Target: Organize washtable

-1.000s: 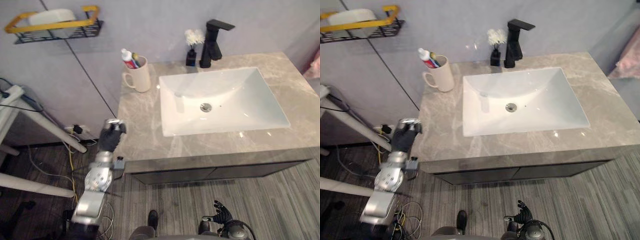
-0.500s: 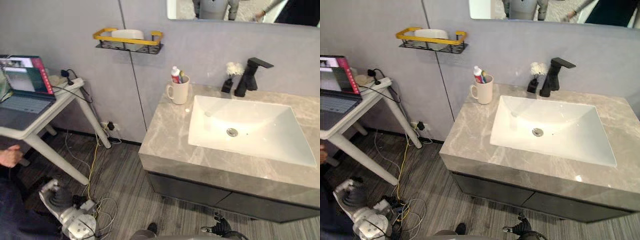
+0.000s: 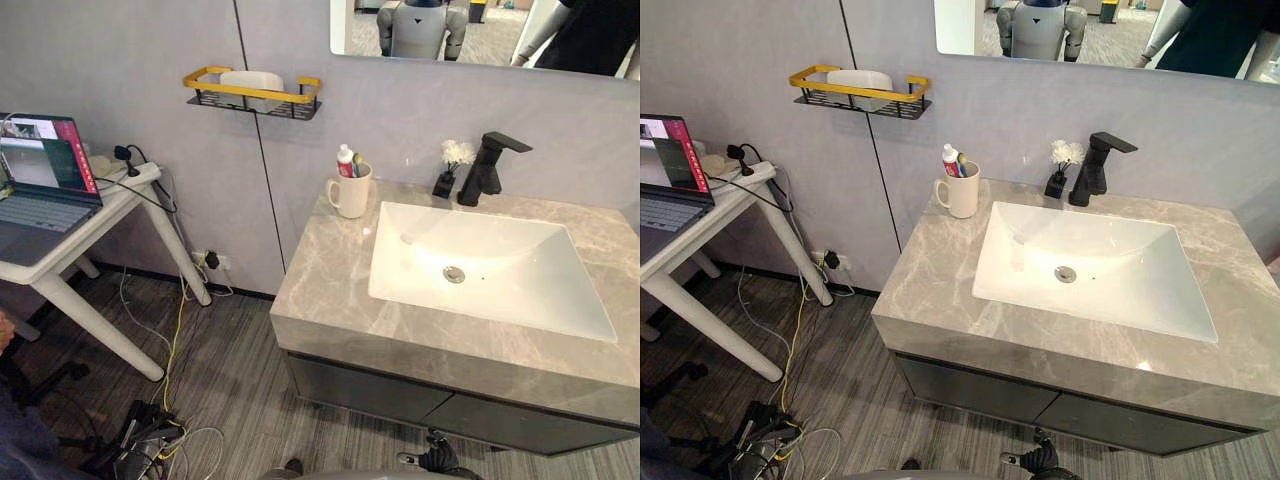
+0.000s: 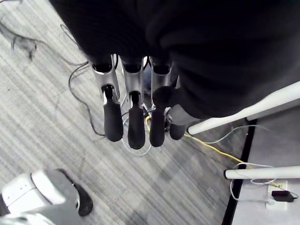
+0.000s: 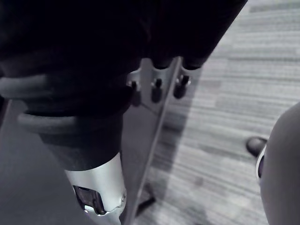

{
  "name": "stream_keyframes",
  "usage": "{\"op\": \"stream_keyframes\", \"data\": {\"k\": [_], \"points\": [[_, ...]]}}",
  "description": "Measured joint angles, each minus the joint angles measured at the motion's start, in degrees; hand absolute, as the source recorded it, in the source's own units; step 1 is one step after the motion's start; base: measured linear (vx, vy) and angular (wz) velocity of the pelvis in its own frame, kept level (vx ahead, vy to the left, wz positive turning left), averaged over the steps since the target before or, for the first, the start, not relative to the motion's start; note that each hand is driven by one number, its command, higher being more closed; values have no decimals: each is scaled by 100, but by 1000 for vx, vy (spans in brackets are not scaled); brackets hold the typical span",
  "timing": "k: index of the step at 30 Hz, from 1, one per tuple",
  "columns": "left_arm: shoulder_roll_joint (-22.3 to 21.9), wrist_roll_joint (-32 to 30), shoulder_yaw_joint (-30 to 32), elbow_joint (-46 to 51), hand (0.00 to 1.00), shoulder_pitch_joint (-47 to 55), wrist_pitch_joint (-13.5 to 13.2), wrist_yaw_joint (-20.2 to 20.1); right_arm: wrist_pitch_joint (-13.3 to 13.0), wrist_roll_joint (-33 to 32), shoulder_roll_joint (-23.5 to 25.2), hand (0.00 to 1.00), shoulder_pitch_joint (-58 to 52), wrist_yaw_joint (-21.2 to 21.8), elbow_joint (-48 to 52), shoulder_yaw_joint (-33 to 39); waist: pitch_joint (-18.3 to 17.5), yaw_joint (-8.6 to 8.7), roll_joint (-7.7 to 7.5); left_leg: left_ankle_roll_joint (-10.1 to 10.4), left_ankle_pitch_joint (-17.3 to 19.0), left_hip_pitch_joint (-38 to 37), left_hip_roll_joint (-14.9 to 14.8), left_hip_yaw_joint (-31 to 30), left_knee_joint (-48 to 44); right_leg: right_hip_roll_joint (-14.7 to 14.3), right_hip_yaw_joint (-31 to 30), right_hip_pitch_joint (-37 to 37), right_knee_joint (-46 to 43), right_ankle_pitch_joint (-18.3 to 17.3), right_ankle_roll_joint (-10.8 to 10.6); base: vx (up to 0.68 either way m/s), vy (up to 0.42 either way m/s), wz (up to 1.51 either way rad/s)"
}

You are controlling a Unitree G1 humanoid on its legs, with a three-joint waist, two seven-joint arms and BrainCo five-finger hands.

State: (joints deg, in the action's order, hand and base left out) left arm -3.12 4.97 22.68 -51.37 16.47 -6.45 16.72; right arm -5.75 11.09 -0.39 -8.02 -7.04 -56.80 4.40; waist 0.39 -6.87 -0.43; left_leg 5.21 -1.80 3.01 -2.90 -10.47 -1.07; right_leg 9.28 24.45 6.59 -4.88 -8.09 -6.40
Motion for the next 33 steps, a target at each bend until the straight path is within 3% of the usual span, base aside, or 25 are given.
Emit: {"op": "stream_keyframes", "data": {"k": [3,6,8,10,12,14,16,20,21,22,23,25,26,28,30,31,32,33], "points": [[-59,69,-72,1,0,-336,-1,-276,35,58,-94,0,155,108,-30,-155,195,25,110,33,-31,305,-8,5,-204,42,200,-164,-113,-20,18,-46,3,28],[-84,70,-120,12,0,-435,-2,-365,136,68,-50,0,305,168,-27,-247,253,64,140,-66,-50,554,-14,397,-303,197,283,-407,-260,-16,26,-49,80,11],[-56,66,-125,25,0,-403,-8,-444,144,65,-12,0,340,174,-11,-207,281,161,126,-163,622,731,-97,955,-1508,409,206,-381,-448,-2,-6,48,153,-29],[-54,65,-122,15,0,-395,-8,-493,148,64,-16,0,362,174,-2,-161,308,173,144,-109,824,744,-98,940,-1719,426,83,-399,-491,44,-87,17,139,-38],[181,59,-251,28,0,-442,-45,-566,163,44,168,0,431,187,26,84,403,319,-49,-146,864,823,13,933,-1663,527,31,-551,-432,165,-125,-112,180,-15],[301,55,-246,11,0,-540,2,-587,167,-3,273,0,450,202,66,287,505,325,-198,-180,883,949,25,1057,-1750,566,-126,-750,-445,228,-151,-161,147,-35],[333,0,-251,5,0,-551,45,-663,177,-53,291,0,410,202,186,344,531,351,-212,-246,1012,1119,21,1145,-2036,575,-282,-895,-450,313,-154,-157,141,-48],[394,-182,-403,-128,0,-646,96,-661,204,-213,307,0,378,201,390,564,576,396,-99,-385,1454,1308,-94,1623,-2602,559,-754,-1189,-529,468,17,-120,164,-69],[445,-225,-469,-194,0,-646,96,-662,202,-226,307,0,382,206,439,572,561,423,-112,-453,1496,1303,-92,1913,-2578,613,-717,-1322,-459,520,474,-97,163,-125],[452,-245,-474,-273,0,-641,101,-661,214,-256,304,0,420,219,414,507,592,404,-7,-608,1441,1224,-256,2261,-2327,741,-443,-1488,-723,429,748,-114,184,-144],[459,-283,-474,-294,0,-645,107,-656,209,-252,305,0,450,233,465,463,589,439,-62,-770,1311,1118,-314,2522,-2159,912,-25,-1659,-1407,406,733,-66,103,-117],[497,-340,-507,-389,0,-668,119,-655,189,-250,309,0,429,236,458,471,627,458,-4,-864,1198,879,-346,2875,-1913,1077,410,-1587,-2492,196,769,-55,97,-92],[518,-341,-521,-439,0,-676,118,-657,180,-249,309,0,398,240,380,469,596,440,-49,-878,1147,754,-358,3087,-1782,1069,551,-1398,-3013,44,724,-31,74,-87],[555,-340,-525,-490,0,-674,118,-668,164,-248,304,0,388,283,221,473,547,439,-93,-876,1100,673,-360,3301,-1688,1058,657,-1087,-3333,-121,657,-4,11,-72],[597,-338,-504,-521,0,-656,119,-670,168,-205,233,0,454,364,-94,469,422,402,-259,-843,1069,742,-423,3715,-1760,1060,842,-630,-2819,-152,514,-47,-63,-101],[612,-339,-495,-544,0,-659,119,-672,181,-192,186,0,475,370,-140,466,419,374,-250,-796,1057,759,-378,3757,-1768,953,898,-650,-2573,-142,478,-90,-22,-125],[569,-340,-503,-670,0,-674,160,-674,184,-129,6,0,473,363,-269,421,316,274,-130,-687,1044,802,-260,3552,-1471,689,992,-636,-1895,-26,600,-96,83,-122],[491,-340,-541,-707,0,-626,172,-671,228,-55,-127,0,487,354,-382,419,208,242,-23,-794,853,793,-155,3291,-1066,551,913,-505,-1378,-1,412,-96,83,-125]]}}
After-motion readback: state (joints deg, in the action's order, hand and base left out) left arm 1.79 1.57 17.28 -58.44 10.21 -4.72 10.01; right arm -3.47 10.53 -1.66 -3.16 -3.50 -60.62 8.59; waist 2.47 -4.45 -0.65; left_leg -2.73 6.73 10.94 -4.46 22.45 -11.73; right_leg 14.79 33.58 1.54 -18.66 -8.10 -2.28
